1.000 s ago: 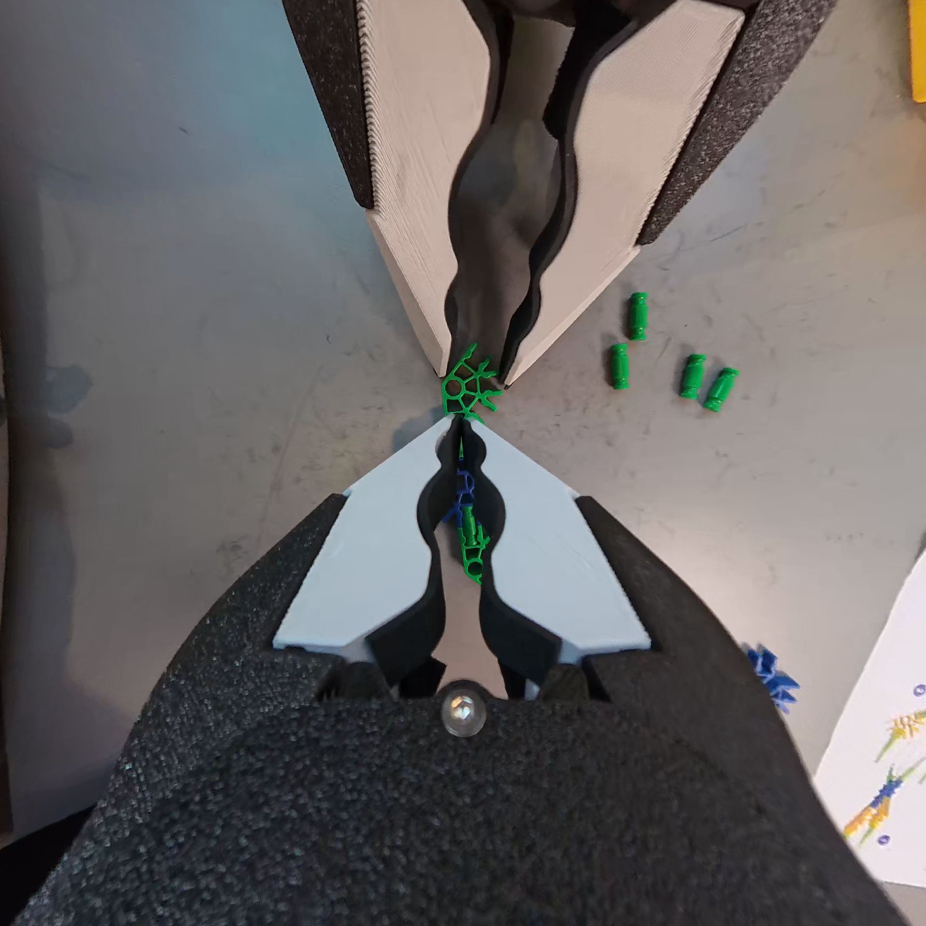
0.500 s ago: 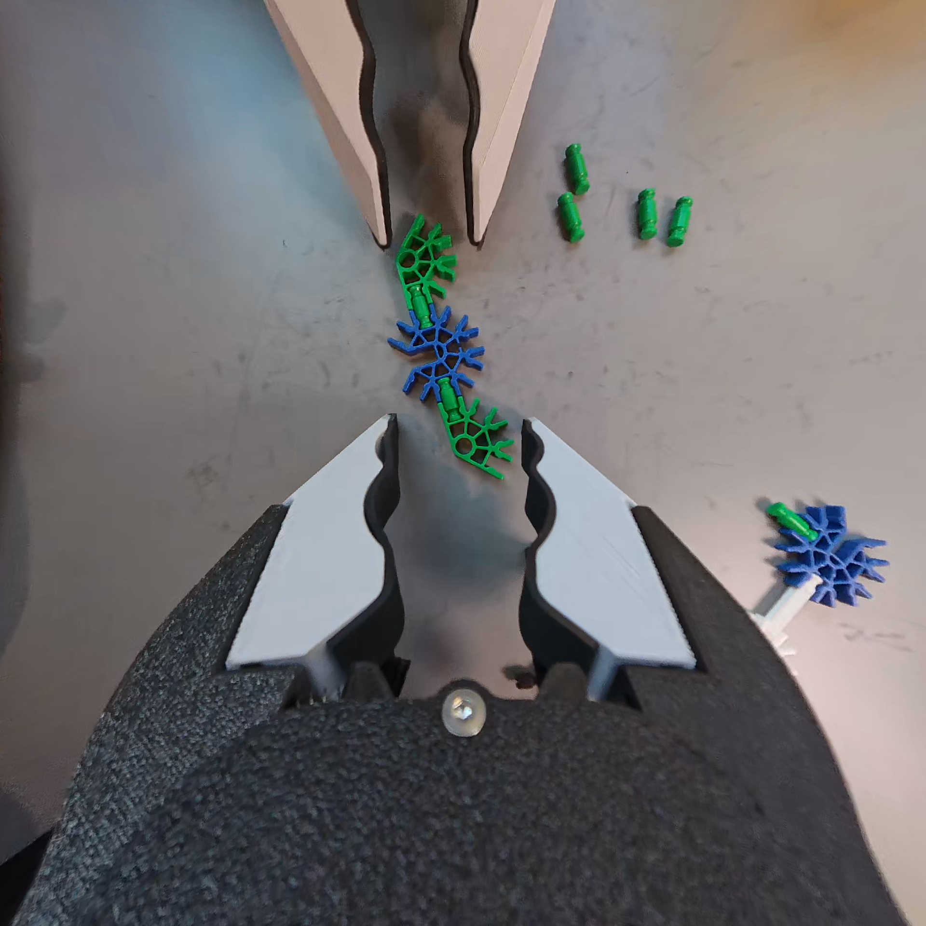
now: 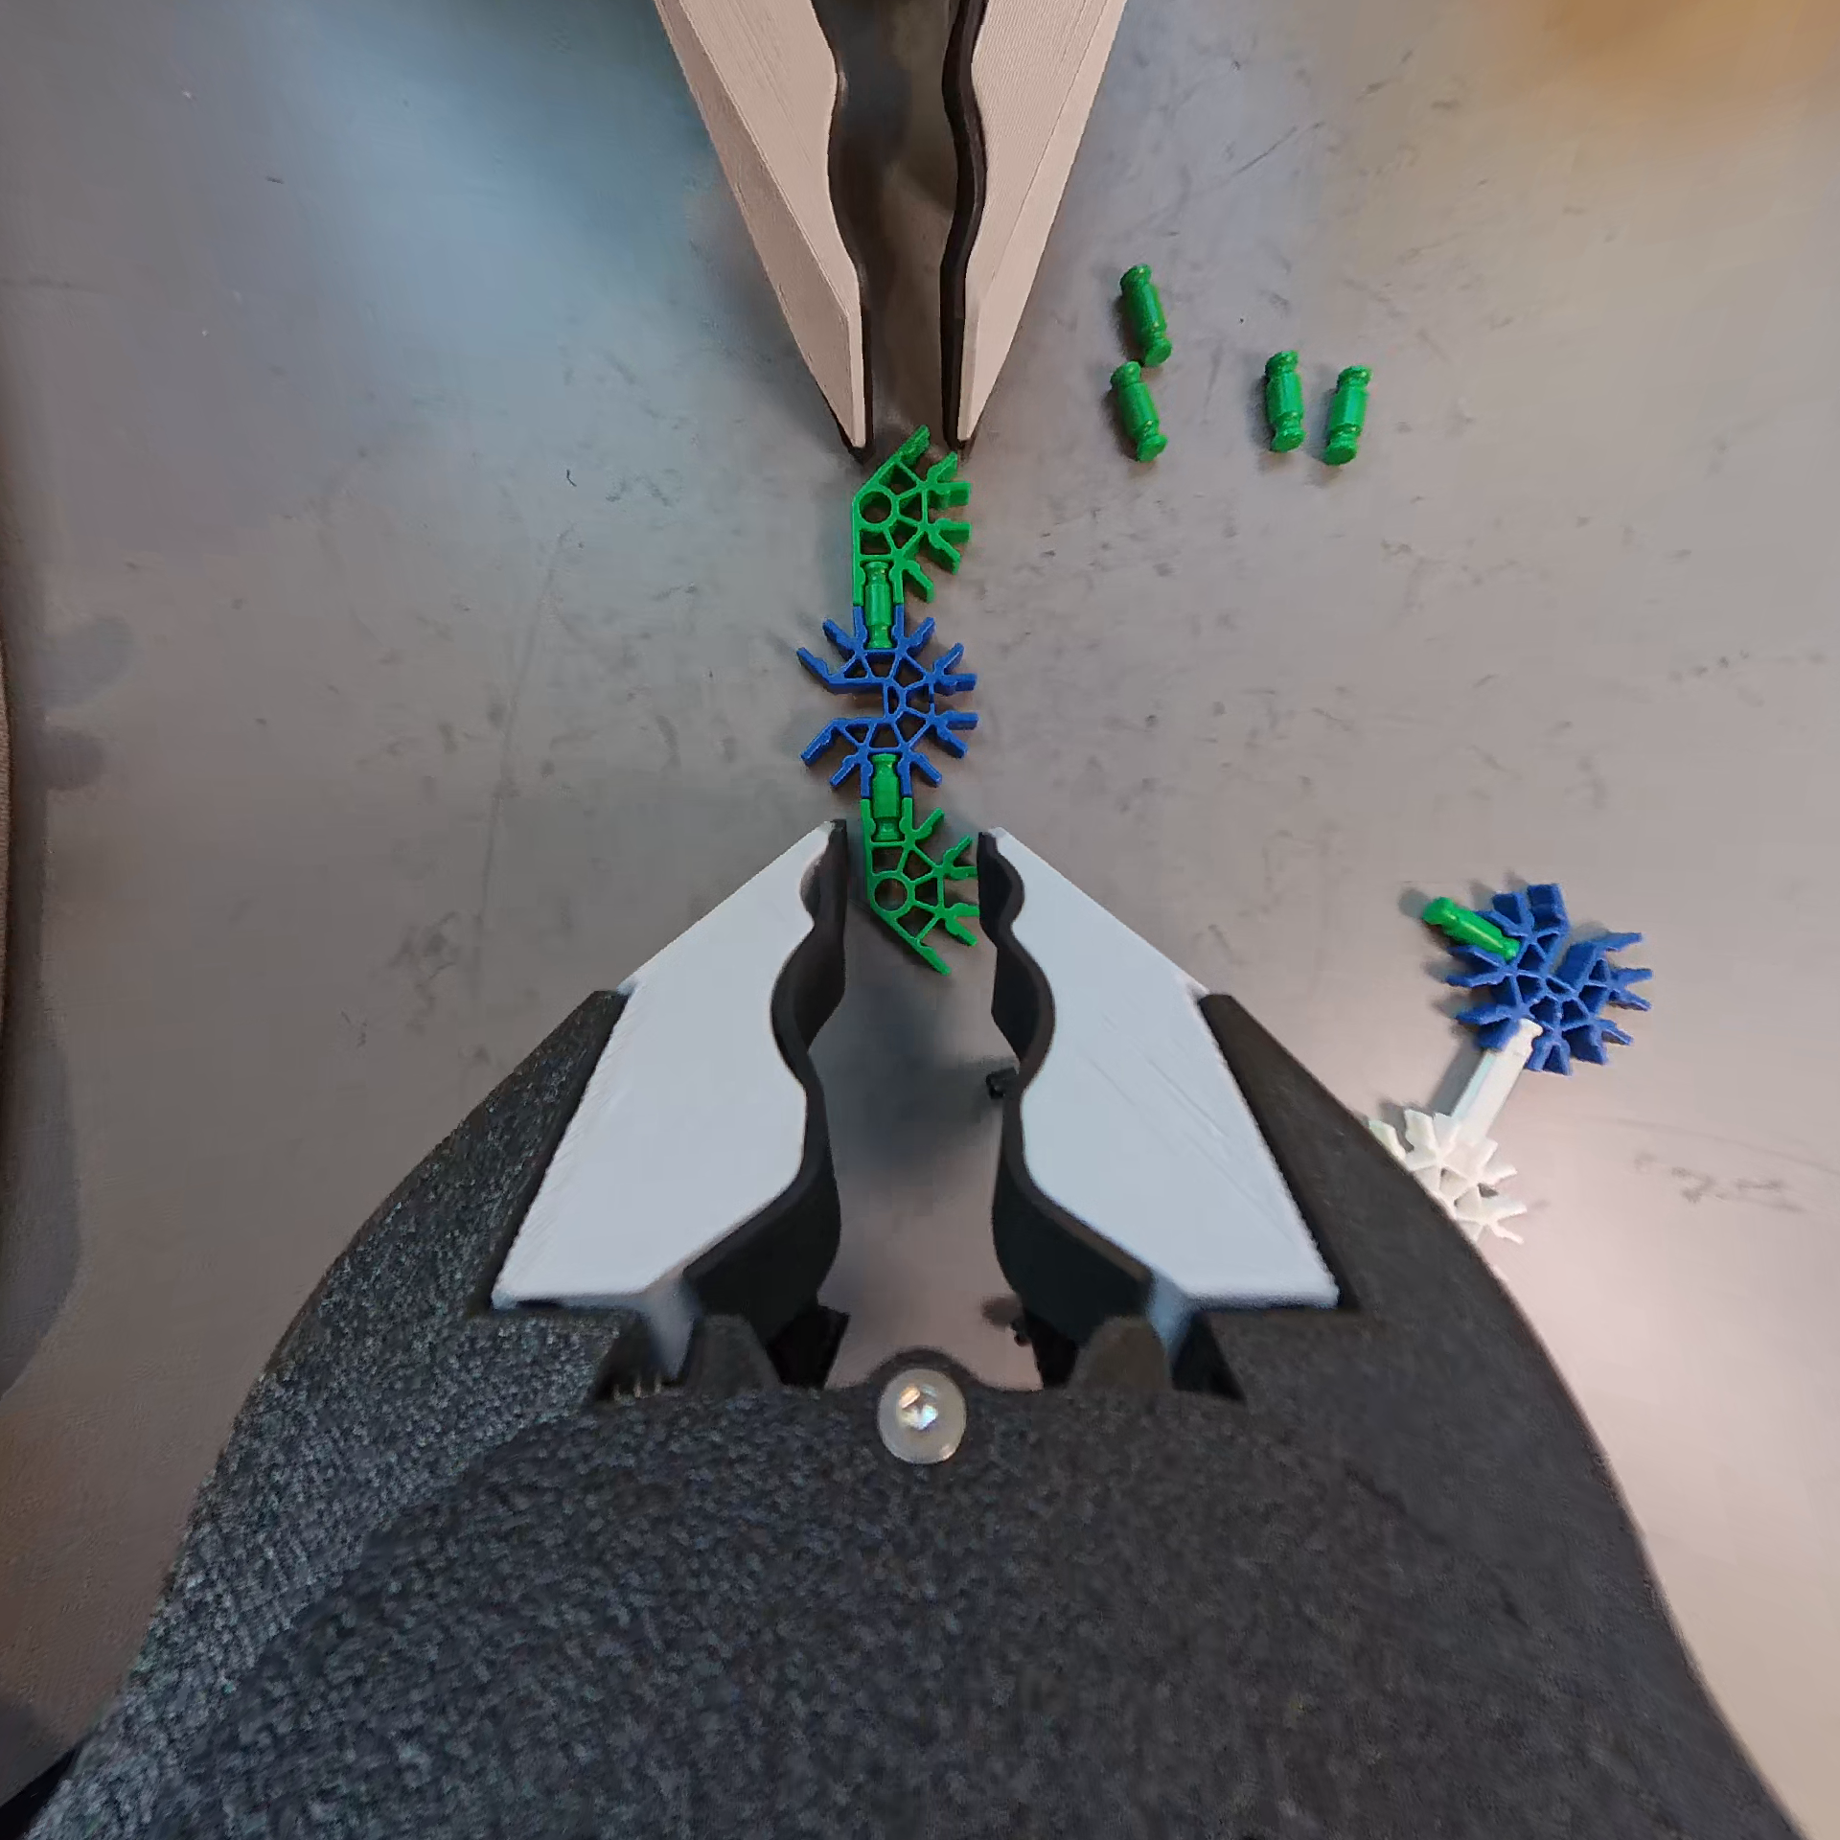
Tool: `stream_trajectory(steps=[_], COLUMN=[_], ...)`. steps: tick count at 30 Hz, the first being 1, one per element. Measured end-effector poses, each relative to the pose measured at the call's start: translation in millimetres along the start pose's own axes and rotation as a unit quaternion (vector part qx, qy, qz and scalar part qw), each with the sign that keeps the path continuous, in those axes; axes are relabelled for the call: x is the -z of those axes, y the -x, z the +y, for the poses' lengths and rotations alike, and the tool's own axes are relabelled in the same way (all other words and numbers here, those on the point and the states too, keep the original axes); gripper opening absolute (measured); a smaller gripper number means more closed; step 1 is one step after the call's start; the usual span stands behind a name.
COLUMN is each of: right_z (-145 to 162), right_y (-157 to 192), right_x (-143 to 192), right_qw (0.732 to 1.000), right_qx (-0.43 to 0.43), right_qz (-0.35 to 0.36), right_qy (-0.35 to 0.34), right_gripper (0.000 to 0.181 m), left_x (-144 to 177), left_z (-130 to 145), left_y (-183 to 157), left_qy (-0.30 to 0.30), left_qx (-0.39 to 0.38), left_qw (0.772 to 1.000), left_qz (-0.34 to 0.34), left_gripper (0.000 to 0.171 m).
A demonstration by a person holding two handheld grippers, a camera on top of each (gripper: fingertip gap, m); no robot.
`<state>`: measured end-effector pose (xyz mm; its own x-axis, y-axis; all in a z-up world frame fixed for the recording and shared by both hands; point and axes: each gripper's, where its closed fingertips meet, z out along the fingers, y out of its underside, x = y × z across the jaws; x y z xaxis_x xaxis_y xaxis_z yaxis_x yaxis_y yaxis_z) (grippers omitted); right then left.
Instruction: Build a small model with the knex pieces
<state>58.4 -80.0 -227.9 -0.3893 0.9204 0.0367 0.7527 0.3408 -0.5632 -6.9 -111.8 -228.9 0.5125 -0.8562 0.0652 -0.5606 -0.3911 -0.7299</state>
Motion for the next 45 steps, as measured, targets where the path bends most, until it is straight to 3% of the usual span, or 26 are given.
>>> stream_trajectory(steps=[9, 19, 26, 30, 38, 45], right_z=[31.6, 57.4, 9.9, 6.4, 4.3, -2.6], right_y=[-8.2, -38.6, -14.2, -0.1, 3.1, 9.8], right_x=[19.3, 38.3, 27.6, 6.7, 2.3, -1.5], right_qw=[0.999, 0.995, 0.999, 1.0, 0.999, 0.998], right_qx=[-0.029, -0.076, -0.016, 0.012, 0.014, 0.039], right_qz=[-0.002, 0.049, 0.02, 0.0, -0.014, -0.019], right_qy=[0.025, 0.035, -0.043, -0.022, -0.038, -0.051], right_gripper=[0.037, 0.036, 0.041, 0.043, 0.023, 0.023], left_x=[17.3, 3.1, -6.6, -8.6, -3.0, 38.0], left_z=[-2.0, -16.5, -15.5, -9.5, -6.7, -12.4], left_y=[14.8, 9.3, 4.8, 5.4, -2.2, 46.6], left_qy=[-0.022, -0.045, -0.033, -0.017, -0.014, -0.061], left_qx=[0.012, -0.001, -0.016, -0.019, -0.024, 0.016], left_qw=[0.999, 0.998, 0.999, 0.999, 1.0, 0.993], left_qz=[-0.02, -0.033, -0.036, -0.038, -0.011, -0.104], left_gripper=[0.016, 0.031, 0.031, 0.021, 0.019, 0.023])
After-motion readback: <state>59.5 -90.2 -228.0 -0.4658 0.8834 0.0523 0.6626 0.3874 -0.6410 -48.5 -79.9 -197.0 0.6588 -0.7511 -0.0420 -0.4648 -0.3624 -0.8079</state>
